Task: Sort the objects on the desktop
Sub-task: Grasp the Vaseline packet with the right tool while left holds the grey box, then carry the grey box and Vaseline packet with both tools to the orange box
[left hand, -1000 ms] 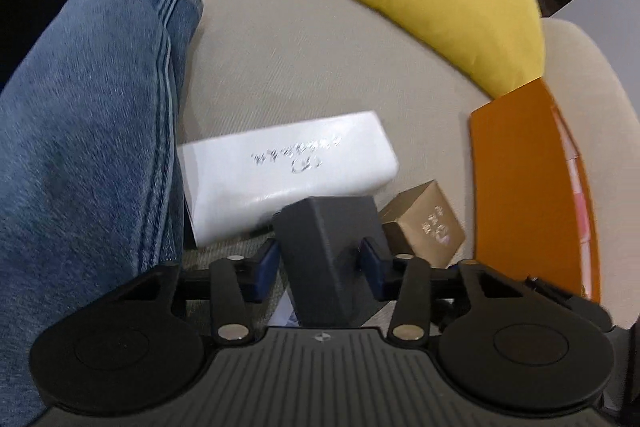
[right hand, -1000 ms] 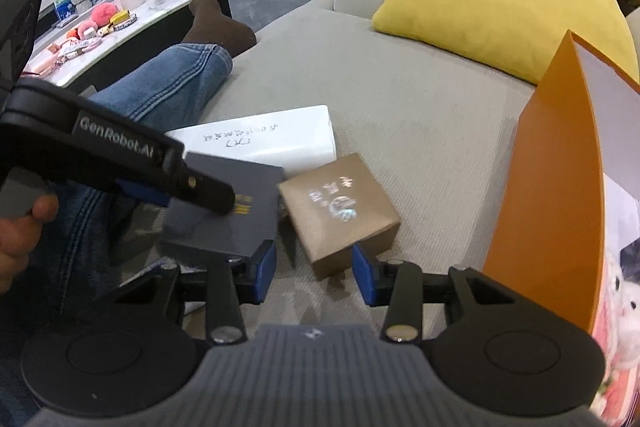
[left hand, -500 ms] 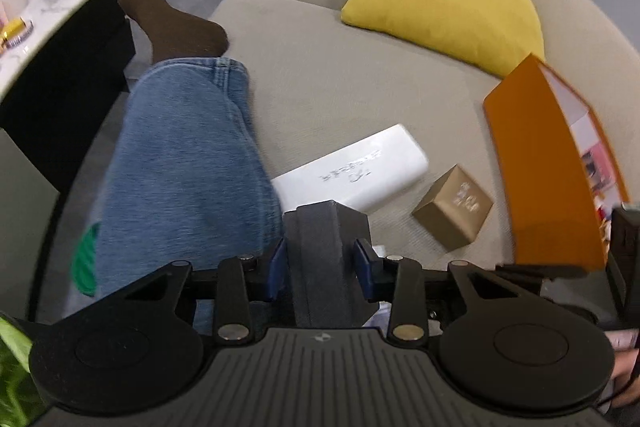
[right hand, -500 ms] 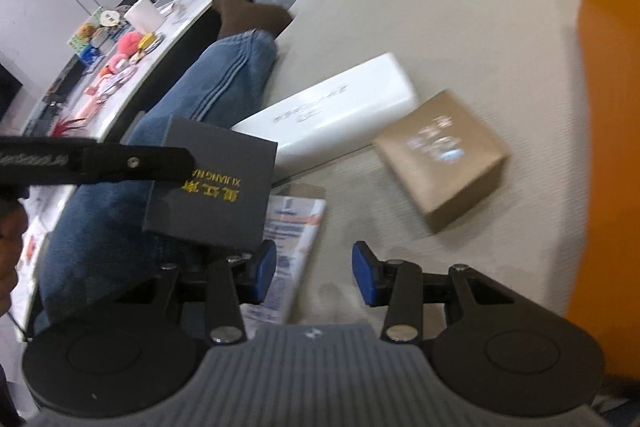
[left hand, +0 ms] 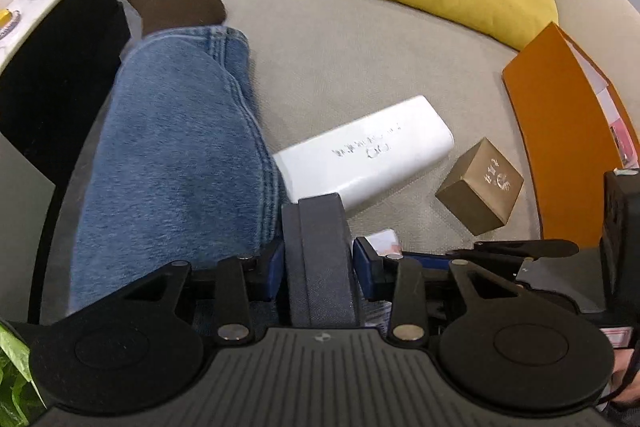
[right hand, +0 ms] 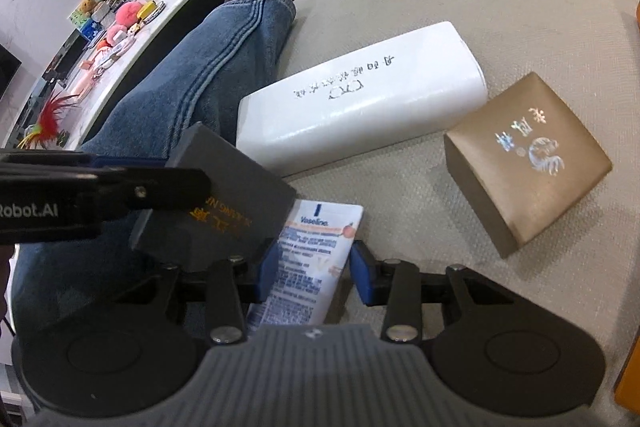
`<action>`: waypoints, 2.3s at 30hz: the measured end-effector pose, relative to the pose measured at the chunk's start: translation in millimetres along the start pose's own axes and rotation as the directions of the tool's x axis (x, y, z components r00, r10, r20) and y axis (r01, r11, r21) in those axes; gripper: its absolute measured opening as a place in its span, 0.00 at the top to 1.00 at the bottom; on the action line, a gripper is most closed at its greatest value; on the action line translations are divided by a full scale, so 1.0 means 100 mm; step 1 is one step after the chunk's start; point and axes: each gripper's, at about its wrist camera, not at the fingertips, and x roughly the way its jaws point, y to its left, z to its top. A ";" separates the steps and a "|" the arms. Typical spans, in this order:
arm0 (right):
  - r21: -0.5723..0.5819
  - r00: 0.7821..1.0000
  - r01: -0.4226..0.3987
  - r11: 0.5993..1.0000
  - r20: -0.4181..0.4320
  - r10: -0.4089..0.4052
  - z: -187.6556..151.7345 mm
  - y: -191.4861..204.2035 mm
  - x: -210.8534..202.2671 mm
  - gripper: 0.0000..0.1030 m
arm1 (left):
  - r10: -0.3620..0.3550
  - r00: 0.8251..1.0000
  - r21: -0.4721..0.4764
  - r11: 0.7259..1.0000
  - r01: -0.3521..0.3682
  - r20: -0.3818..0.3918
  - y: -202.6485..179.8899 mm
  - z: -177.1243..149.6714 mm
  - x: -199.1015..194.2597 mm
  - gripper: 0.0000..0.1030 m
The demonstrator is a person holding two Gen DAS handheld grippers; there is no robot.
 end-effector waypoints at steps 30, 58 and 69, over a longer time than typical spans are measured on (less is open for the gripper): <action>-0.087 0.982 0.071 0.994 0.181 -0.054 -0.42 0.00 -1.07 0.86 | -0.058 0.998 -0.007 0.998 0.058 0.006 -0.44 -0.24 0.01 0.64; -0.021 0.843 0.114 0.993 0.532 -0.085 -0.44 -0.15 -2.68 0.89 | -0.254 0.937 0.167 0.962 0.218 0.240 -1.33 0.21 -1.17 0.64; 0.198 0.747 0.246 0.949 0.585 -0.316 -0.27 -1.14 -2.99 0.89 | -0.299 0.938 0.302 0.923 0.238 0.175 -2.58 0.78 -0.65 0.64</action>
